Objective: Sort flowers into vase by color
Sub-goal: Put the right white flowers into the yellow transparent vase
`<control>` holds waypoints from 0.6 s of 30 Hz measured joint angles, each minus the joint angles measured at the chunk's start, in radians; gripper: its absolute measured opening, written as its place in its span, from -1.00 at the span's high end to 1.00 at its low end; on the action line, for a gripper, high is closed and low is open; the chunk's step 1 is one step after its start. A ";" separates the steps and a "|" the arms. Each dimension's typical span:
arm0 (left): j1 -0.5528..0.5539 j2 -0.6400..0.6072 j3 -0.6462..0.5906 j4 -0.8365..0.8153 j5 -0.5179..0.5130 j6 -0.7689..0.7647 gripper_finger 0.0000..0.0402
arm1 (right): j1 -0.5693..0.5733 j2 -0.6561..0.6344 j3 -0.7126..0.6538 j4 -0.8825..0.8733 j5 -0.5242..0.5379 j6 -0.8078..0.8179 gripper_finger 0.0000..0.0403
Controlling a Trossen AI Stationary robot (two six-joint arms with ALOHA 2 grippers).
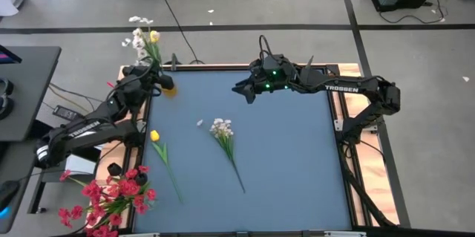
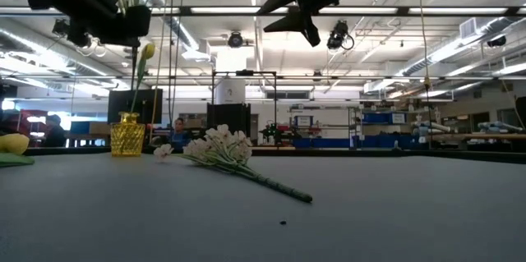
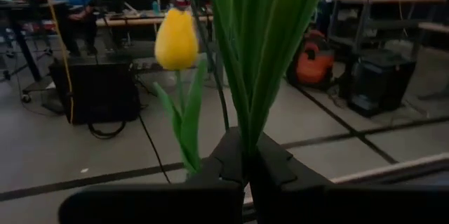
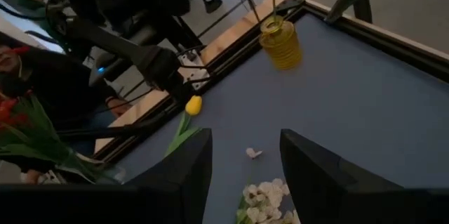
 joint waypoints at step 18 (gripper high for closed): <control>0.090 -0.010 -0.208 0.228 0.000 0.018 0.95 | 0.001 0.000 0.000 -0.001 -0.020 -0.001 0.16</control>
